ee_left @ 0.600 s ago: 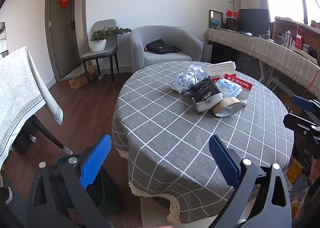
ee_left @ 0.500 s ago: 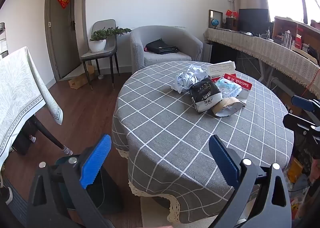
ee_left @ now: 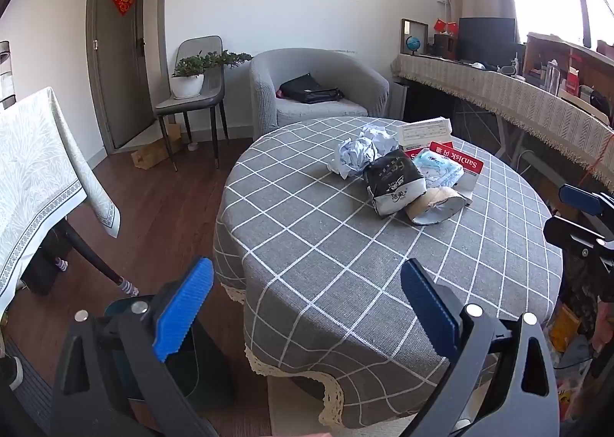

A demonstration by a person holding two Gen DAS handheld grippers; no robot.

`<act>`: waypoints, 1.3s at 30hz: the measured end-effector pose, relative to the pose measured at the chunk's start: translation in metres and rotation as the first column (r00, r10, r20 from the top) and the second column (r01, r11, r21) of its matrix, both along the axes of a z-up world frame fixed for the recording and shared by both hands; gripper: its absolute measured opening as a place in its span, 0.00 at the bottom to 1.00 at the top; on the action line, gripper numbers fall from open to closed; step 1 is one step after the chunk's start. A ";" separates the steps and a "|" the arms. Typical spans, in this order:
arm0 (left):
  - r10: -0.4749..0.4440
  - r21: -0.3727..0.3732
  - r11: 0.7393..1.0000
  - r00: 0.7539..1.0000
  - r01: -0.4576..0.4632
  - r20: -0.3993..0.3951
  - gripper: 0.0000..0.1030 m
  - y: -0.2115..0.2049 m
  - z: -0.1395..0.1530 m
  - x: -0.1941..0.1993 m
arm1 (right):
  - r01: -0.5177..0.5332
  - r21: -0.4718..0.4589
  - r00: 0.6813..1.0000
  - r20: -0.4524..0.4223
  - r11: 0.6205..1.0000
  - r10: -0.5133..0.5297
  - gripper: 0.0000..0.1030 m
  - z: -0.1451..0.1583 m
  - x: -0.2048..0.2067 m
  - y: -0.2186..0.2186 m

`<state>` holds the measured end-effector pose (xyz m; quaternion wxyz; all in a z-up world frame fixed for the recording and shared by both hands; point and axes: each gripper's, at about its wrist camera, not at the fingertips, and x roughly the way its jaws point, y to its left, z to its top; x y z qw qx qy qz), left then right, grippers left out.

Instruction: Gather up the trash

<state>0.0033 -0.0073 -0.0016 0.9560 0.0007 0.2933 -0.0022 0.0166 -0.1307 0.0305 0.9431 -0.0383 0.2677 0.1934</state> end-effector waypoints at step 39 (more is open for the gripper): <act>0.000 -0.007 1.000 1.000 0.000 -0.003 0.97 0.005 0.003 -0.002 | 0.004 -0.003 1.000 0.001 1.000 -0.004 0.97 0.001 -0.001 -0.003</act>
